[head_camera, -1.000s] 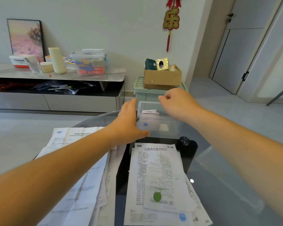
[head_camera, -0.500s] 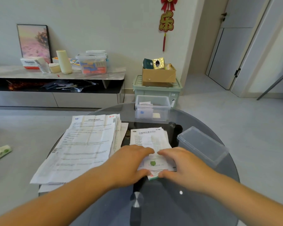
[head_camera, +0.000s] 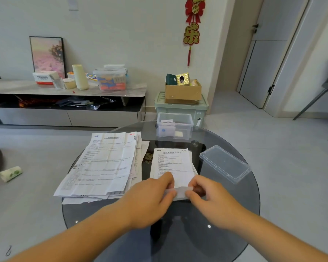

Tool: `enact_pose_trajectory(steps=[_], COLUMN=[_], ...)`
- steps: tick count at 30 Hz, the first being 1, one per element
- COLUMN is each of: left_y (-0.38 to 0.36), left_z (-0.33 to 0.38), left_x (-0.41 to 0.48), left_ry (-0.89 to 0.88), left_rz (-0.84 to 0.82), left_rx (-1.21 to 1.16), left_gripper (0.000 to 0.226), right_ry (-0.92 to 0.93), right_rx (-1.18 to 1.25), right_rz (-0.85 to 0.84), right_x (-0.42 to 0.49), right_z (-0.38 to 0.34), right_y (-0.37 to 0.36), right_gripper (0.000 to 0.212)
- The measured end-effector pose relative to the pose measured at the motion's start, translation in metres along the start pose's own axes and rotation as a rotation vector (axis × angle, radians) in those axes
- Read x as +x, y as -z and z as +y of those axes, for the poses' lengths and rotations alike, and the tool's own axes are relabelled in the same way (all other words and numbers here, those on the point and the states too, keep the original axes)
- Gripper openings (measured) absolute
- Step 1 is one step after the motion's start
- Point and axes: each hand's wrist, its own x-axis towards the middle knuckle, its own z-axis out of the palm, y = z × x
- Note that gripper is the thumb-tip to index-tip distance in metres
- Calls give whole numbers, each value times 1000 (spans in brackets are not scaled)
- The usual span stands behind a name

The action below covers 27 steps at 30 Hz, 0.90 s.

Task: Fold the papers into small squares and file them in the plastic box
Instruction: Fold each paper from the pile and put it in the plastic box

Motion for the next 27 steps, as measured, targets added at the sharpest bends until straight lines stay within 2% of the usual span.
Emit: enact_pose_trajectory(steps=[2, 6, 9, 11, 13, 17, 19, 22, 27], left_y=[-6, -16, -18, -19, -17, -5, 0, 1, 5], left_z=[0, -10, -16, -19, -17, -13, -10, -10, -14], left_x=[-3, 2, 8, 12, 13, 11, 6, 3, -2], left_ry=[39, 170, 227, 244, 250, 202, 166, 131, 127], left_rz=[14, 97, 128, 137, 109, -75, -168, -231, -211], left_rx=[-28, -58, -62, -99, -145, -100, -25, 41, -140], left_gripper=[13, 17, 24, 23, 26, 50, 52, 46, 25], right_ry=[-35, -70, -56, -49, -39, -18, -11, 45, 91], right_rx=[52, 44, -40, -68, -46, -19, -5, 9, -5], right_rz=[-5, 10, 17, 21, 17, -40, -75, -107, -184], right_x=[-2, 1, 8, 12, 15, 19, 18, 13, 3], right_z=[1, 0, 6, 11, 11, 11, 11, 11, 6], right_y=[-4, -9, -15, -20, -21, -16, -13, -7, -3], right_gripper=[9, 39, 52, 48, 35, 18, 16, 12, 28])
